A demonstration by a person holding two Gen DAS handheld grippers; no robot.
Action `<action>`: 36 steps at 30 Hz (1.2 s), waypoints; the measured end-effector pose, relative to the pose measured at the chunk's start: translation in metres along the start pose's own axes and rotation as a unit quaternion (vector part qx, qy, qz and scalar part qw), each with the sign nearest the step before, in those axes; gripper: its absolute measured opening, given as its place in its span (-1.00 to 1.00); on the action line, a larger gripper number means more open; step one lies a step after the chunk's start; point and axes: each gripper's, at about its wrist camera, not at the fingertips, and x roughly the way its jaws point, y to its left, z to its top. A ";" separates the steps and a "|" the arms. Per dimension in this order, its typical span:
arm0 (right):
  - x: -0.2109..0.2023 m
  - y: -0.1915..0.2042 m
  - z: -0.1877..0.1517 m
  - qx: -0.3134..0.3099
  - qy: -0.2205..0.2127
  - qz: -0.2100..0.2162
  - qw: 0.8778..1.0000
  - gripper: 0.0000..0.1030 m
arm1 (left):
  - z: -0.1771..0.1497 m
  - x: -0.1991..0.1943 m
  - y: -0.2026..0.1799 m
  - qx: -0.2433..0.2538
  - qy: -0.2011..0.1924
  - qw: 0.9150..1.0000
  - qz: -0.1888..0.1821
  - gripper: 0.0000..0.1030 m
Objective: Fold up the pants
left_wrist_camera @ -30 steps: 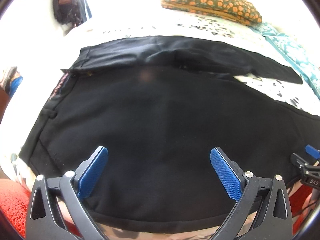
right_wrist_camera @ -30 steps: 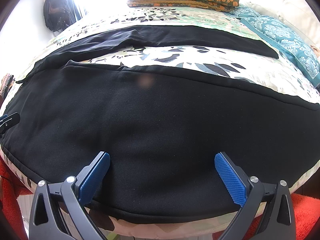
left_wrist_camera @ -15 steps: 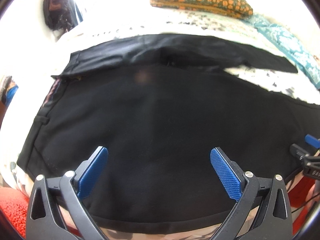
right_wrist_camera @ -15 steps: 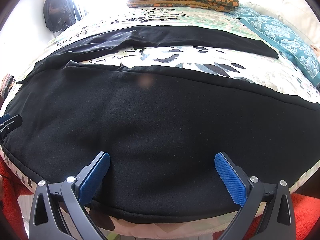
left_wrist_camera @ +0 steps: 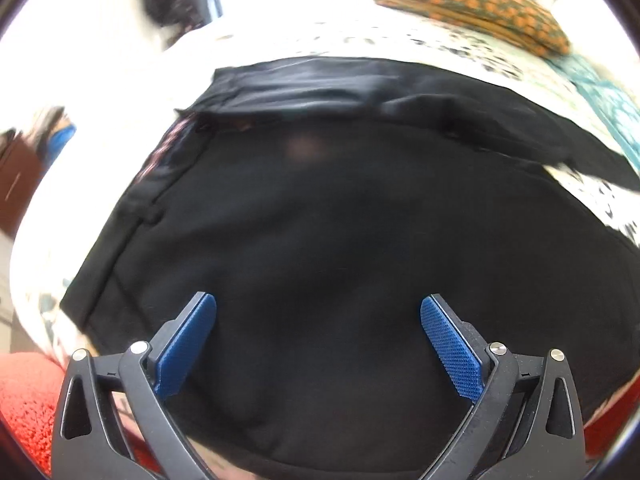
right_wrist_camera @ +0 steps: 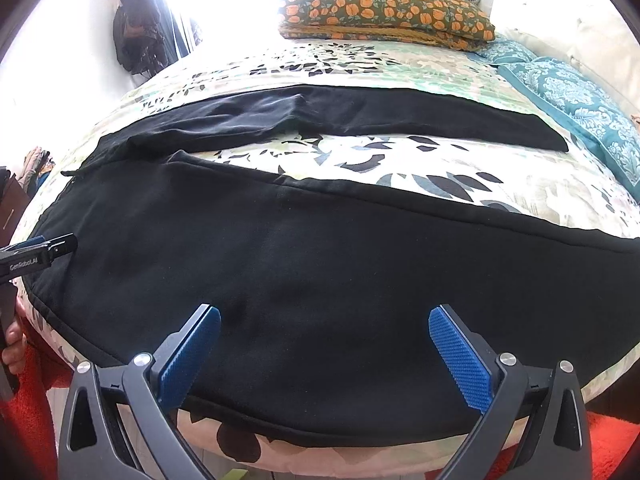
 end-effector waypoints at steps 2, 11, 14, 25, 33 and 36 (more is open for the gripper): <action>0.003 0.000 0.000 -0.003 0.006 -0.007 1.000 1.00 | 0.004 -0.007 0.012 -0.028 -0.010 1.000 0.004 0.99; 0.005 -0.009 -0.002 0.040 0.010 0.005 0.999 1.00 | 0.094 -0.003 0.007 -0.033 -0.058 0.998 -0.023 0.99; 0.009 -0.007 -0.001 0.041 0.016 0.009 0.999 1.00 | 0.122 0.027 0.010 -0.037 -0.044 0.998 0.009 0.99; 0.025 0.001 -0.005 0.016 0.043 -0.014 0.999 1.00 | 0.105 0.054 0.049 -0.112 -0.006 0.994 0.005 0.99; 0.022 0.000 -0.003 0.016 0.043 -0.013 0.999 1.00 | 0.060 -0.025 0.008 -0.063 -0.052 0.995 -0.059 0.99; 0.013 0.003 -0.001 0.009 0.024 -0.006 1.000 1.00 | 0.034 -0.041 -0.036 0.014 -0.053 0.995 -0.084 0.99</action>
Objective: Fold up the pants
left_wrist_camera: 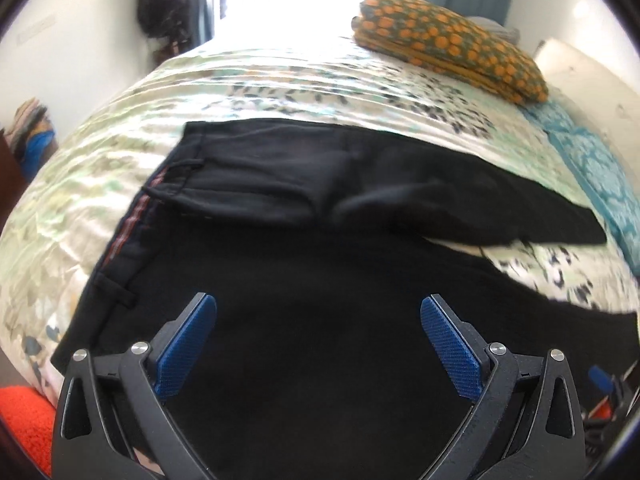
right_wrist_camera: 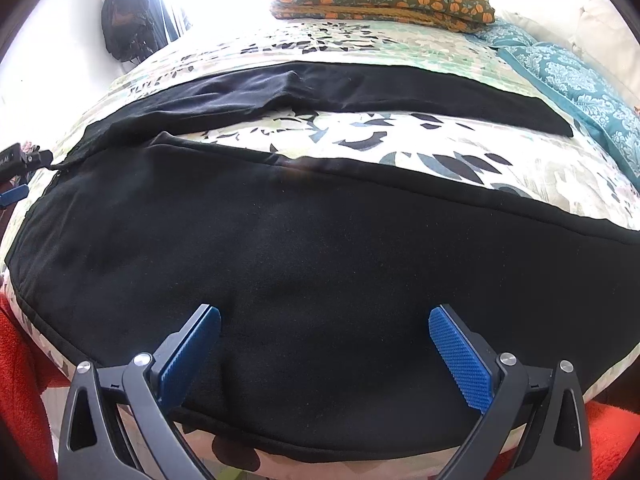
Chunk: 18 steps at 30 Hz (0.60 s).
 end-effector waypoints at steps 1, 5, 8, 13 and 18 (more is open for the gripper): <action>-0.003 0.001 0.000 -0.002 -0.006 0.002 1.000 1.00 | -0.007 0.000 -0.017 0.029 0.005 1.000 -0.008 0.99; -0.004 0.007 -0.001 -0.015 -0.006 -0.002 1.000 1.00 | -0.038 0.016 -0.069 0.123 0.038 0.992 -0.005 0.99; 0.001 0.007 -0.004 -0.016 0.015 -0.006 1.000 1.00 | -0.054 0.038 -0.079 0.146 0.078 0.986 0.012 0.99; -0.011 -0.001 -0.003 -0.012 -0.009 -0.010 1.000 1.00 | -0.050 0.027 -0.070 0.129 0.074 0.989 0.010 0.99; -0.006 -0.016 -0.003 0.024 0.003 -0.021 0.999 1.00 | -0.051 0.026 -0.055 0.107 0.080 0.991 0.027 0.99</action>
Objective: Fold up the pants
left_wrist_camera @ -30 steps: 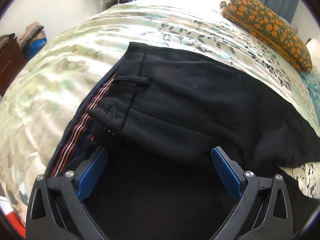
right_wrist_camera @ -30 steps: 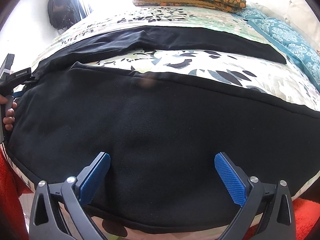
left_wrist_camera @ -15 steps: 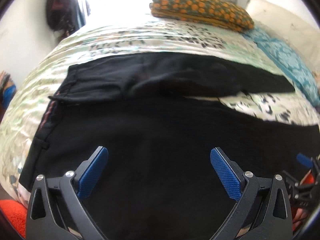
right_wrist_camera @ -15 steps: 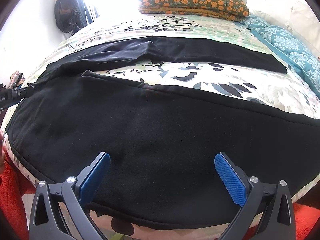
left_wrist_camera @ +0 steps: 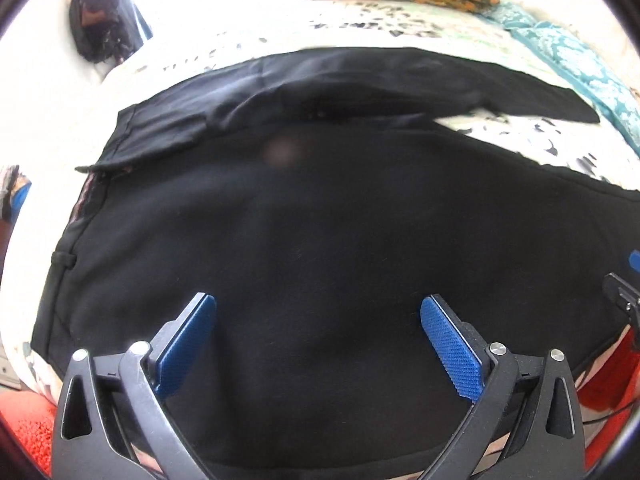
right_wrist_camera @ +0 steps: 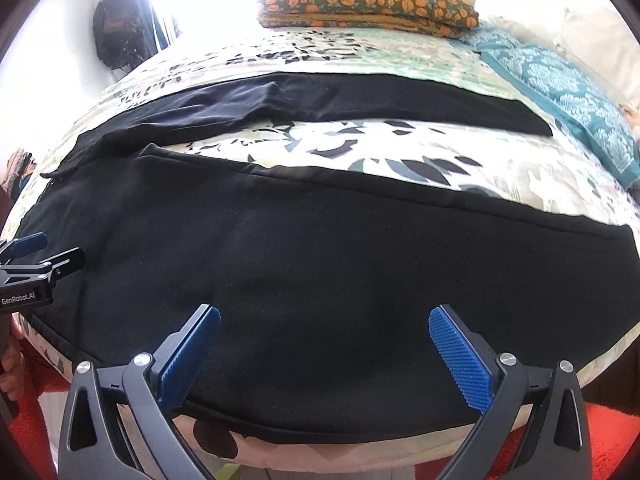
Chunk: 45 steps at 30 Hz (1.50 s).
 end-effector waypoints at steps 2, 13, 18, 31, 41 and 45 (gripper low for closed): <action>0.006 -0.006 0.000 0.021 0.017 0.003 1.000 1.00 | -0.002 0.003 0.004 -0.004 0.004 1.000 -0.005 0.99; 0.008 -0.007 0.000 0.015 0.020 -0.002 1.000 1.00 | 0.000 0.005 0.003 -0.003 0.002 1.000 -0.005 0.99; 0.007 -0.007 0.000 0.014 0.014 -0.006 1.000 1.00 | 0.004 0.009 0.005 -0.001 0.001 1.000 -0.004 0.99; 0.000 -0.007 0.004 0.010 -0.004 -0.014 1.000 1.00 | -0.001 0.007 0.003 0.003 -0.004 1.000 -0.008 0.99; -0.002 -0.010 0.004 0.017 -0.006 -0.018 1.000 1.00 | 0.000 0.000 0.002 -0.007 0.002 1.000 -0.006 0.99; -0.006 -0.014 0.004 0.024 -0.013 -0.011 1.000 1.00 | 0.020 -0.018 0.002 -0.015 -0.023 0.999 -0.031 0.99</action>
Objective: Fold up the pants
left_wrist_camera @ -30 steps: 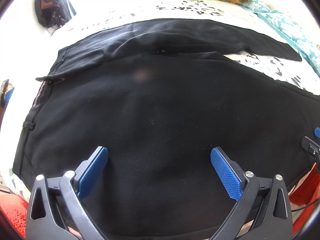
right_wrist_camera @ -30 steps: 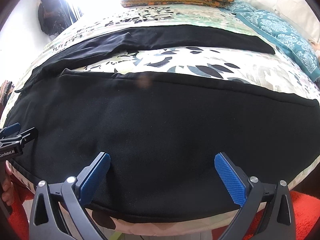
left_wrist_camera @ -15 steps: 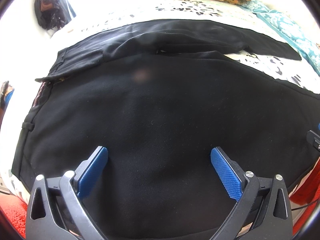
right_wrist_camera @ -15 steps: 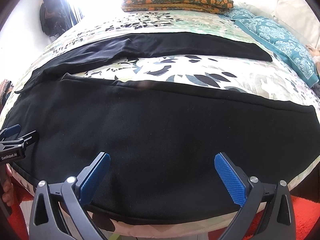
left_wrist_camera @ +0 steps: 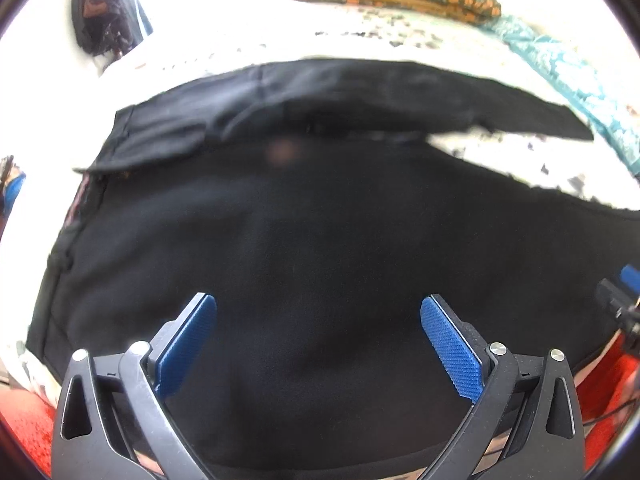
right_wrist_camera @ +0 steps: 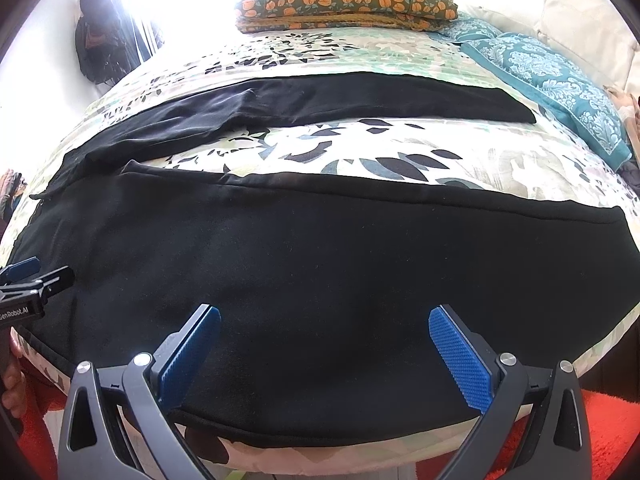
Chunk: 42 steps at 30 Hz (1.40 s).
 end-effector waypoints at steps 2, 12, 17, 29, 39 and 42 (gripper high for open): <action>-0.001 -0.003 0.000 0.009 -0.001 0.006 1.000 1.00 | 0.022 -0.005 -0.001 0.002 -0.017 1.000 -0.004 0.99; -0.005 -0.021 0.009 0.058 -0.011 0.028 0.998 1.00 | 0.129 0.071 0.026 -0.037 -0.012 0.998 0.055 0.99; -0.019 -0.069 0.045 0.104 -0.026 0.070 0.992 1.00 | 0.112 0.109 0.057 -0.053 -0.021 0.998 0.027 0.99; 0.131 -0.329 0.298 0.174 0.015 -0.029 0.984 1.00 | 0.103 0.111 0.047 -0.035 -0.059 0.996 0.053 0.99; 0.219 -0.326 0.331 0.140 0.087 -0.076 0.983 -0.65 | 0.101 0.111 0.044 -0.033 -0.064 0.996 0.059 0.99; 0.177 -0.314 0.326 0.133 0.033 -0.041 0.990 -0.85 | 0.101 0.111 0.044 -0.033 -0.063 0.996 0.060 0.99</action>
